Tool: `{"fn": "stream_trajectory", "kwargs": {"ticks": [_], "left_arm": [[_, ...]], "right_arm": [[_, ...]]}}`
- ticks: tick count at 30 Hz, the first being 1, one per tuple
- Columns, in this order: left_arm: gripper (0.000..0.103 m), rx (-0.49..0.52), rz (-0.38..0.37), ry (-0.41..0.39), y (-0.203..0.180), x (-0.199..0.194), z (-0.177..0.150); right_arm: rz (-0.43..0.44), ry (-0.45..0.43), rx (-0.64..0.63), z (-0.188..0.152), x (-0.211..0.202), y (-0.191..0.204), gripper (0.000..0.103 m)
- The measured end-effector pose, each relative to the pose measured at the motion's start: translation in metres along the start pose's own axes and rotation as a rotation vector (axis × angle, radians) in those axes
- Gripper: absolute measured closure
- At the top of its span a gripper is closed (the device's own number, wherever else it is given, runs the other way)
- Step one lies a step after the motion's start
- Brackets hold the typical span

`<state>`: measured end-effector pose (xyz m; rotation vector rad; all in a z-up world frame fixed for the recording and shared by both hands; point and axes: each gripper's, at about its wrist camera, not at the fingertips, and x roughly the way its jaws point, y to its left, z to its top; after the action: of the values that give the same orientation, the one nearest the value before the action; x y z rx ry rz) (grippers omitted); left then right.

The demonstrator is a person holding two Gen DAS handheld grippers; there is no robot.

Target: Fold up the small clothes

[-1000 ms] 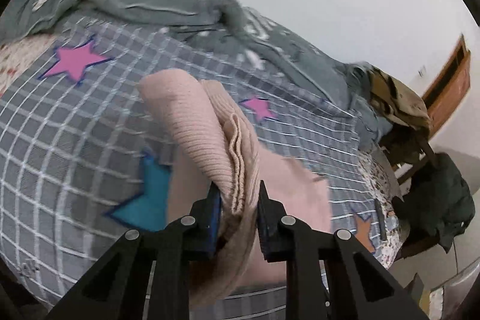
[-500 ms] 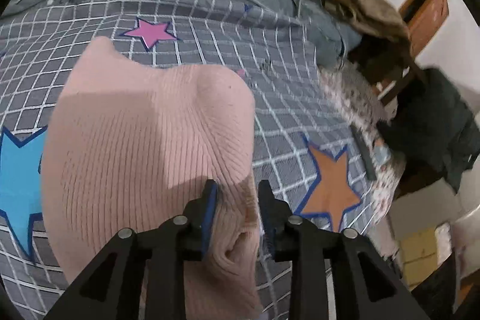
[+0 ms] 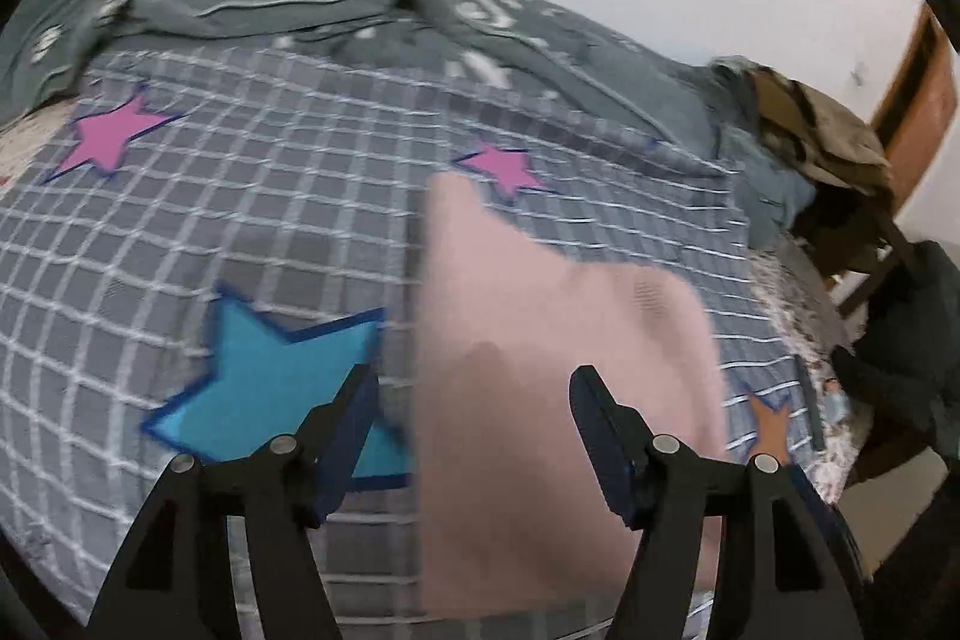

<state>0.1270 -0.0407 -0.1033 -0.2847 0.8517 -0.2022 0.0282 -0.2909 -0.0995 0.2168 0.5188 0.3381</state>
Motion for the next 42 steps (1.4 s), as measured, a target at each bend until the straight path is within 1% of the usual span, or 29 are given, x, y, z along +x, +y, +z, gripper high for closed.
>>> {"fn": "stream_trajectory", "kwargs": {"ticks": [1,2,3,4,5,6,7,8,9,11,12,13,14,16,17,18,19,20,21,23,24,25,29,30,32,36,38,42], "left_arm": [[0.039,-0.004,0.012,0.001,0.008,-0.003,0.000],[0.039,-0.006,0.023,-0.003,0.016,-0.007,-0.001],[0.039,-0.007,0.033,-0.011,0.025,-0.012,-0.002],[0.039,-0.006,0.038,-0.014,0.030,-0.015,-0.003],[0.039,-0.004,0.044,-0.014,0.035,-0.017,-0.004],[0.039,0.000,0.039,-0.012,0.040,-0.019,-0.005],[0.039,0.006,0.023,-0.010,0.043,-0.018,-0.007],[0.039,0.009,0.006,-0.009,0.042,-0.016,-0.008],[0.039,0.011,-0.013,-0.008,0.043,-0.014,-0.011],[0.039,0.010,-0.049,0.003,0.041,-0.005,-0.016],[0.039,0.011,-0.061,0.016,0.037,0.001,-0.018],[0.039,0.016,-0.070,0.034,0.033,0.008,-0.021],[0.039,0.023,-0.077,0.040,0.029,0.011,-0.023],[0.039,0.058,-0.090,0.045,0.023,0.015,-0.026],[0.039,0.078,-0.083,0.044,0.020,0.017,-0.025],[0.039,0.089,-0.072,0.043,0.019,0.019,-0.024],[0.039,0.091,-0.067,0.042,0.019,0.020,-0.022],[0.039,0.086,-0.075,0.042,0.019,0.021,-0.020],[0.039,0.076,-0.091,0.043,0.020,0.021,-0.018],[0.039,0.062,-0.115,0.046,0.022,0.022,-0.012],[0.039,0.057,-0.121,0.048,0.023,0.023,-0.009],[0.039,0.056,-0.125,0.050,0.024,0.024,-0.007],[0.039,0.051,-0.138,0.084,0.026,0.036,0.002],[0.039,0.052,-0.141,0.094,0.025,0.041,0.004],[0.039,0.053,-0.154,0.115,0.026,0.050,0.006],[0.037,0.029,-0.232,0.142,0.028,0.068,0.011],[0.037,0.034,-0.239,0.161,0.027,0.079,0.014],[0.038,0.049,-0.273,0.181,0.020,0.096,0.019]], "right_arm": [[-0.043,0.037,0.018,-0.004,0.017,0.002,0.045],[-0.067,0.072,0.029,-0.008,0.030,0.002,0.063],[-0.082,0.108,0.038,-0.014,0.043,0.000,0.094],[-0.085,0.132,0.042,-0.019,0.053,-0.001,0.093],[-0.085,0.115,0.038,-0.023,0.053,-0.003,0.093],[-0.085,0.056,0.032,-0.023,0.042,-0.005,0.094],[-0.077,-0.025,0.043,-0.023,0.025,-0.010,0.095],[-0.065,-0.094,0.062,-0.024,0.007,-0.017,0.098],[-0.085,-0.107,0.072,-0.027,0.001,-0.024,0.098],[-0.110,-0.002,0.080,-0.037,0.017,-0.034,0.098],[-0.135,0.058,0.079,-0.045,0.031,-0.037,0.098],[-0.143,0.084,0.079,-0.049,0.036,-0.038,0.098],[-0.142,0.085,0.088,-0.051,0.035,-0.039,0.097],[-0.111,0.055,0.112,-0.043,0.024,-0.040,0.094],[-0.095,0.037,0.122,-0.035,0.017,-0.040,0.087],[-0.087,0.029,0.122,-0.029,0.015,-0.040,0.075],[-0.086,0.020,0.115,-0.020,0.015,-0.039,0.068],[-0.088,0.014,0.101,-0.011,0.018,-0.038,0.057],[-0.094,0.010,0.092,-0.003,0.022,-0.037,0.055],[-0.109,0.026,0.099,0.013,0.035,-0.040,0.053],[-0.108,0.040,0.107,0.015,0.039,-0.042,0.050],[-0.103,0.068,0.119,0.020,0.050,-0.044,0.048],[-0.117,0.158,0.148,0.022,0.083,-0.049,0.048],[-0.127,0.188,0.150,0.021,0.092,-0.052,0.046],[-0.154,0.209,0.140,0.018,0.101,-0.056,0.042],[-0.135,0.231,0.137,0.010,0.108,-0.070,0.040],[-0.117,0.238,0.151,0.008,0.110,-0.075,0.038],[-0.074,0.262,0.205,0.011,0.120,-0.085,0.038]]}}
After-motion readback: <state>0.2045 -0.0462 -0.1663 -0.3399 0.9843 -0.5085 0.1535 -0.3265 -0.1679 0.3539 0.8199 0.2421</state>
